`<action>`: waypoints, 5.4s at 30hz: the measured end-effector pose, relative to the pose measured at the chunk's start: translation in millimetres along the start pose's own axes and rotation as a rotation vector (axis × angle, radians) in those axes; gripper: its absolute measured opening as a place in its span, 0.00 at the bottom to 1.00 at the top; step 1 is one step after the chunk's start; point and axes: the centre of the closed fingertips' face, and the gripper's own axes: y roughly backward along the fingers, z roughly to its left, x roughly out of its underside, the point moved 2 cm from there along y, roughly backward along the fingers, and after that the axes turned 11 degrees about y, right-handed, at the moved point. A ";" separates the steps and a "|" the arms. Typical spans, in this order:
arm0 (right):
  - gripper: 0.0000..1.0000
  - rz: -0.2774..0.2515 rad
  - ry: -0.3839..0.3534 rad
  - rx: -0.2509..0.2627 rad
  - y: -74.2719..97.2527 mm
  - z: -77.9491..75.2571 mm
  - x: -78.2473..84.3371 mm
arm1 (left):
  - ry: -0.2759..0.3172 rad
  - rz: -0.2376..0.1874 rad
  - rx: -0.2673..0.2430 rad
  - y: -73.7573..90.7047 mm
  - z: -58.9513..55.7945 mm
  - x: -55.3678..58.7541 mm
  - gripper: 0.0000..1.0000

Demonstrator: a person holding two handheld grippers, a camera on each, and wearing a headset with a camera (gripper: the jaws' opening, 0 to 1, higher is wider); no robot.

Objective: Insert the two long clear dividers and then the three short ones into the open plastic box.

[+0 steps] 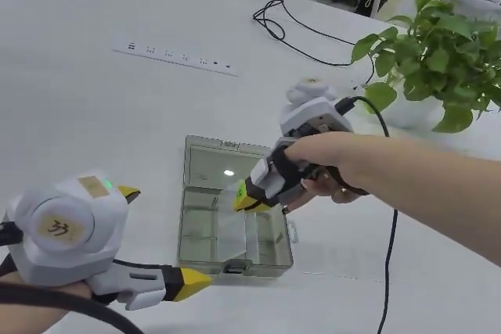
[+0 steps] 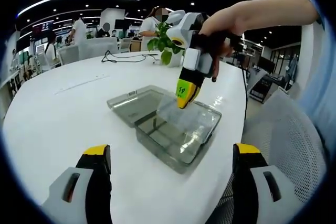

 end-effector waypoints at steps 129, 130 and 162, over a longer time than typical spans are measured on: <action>0.58 0.065 0.309 0.062 -40.3 31.2 1.2 | 0.025 0.037 -0.005 3.0 3.6 10.3 0.95; 0.61 0.062 0.310 0.065 -40.3 30.4 1.2 | 0.024 0.038 -0.004 2.8 3.3 10.1 0.95; 0.86 -0.262 0.272 -0.227 9.5 55.2 -14.9 | 0.019 0.041 -0.016 5.1 6.2 7.1 0.95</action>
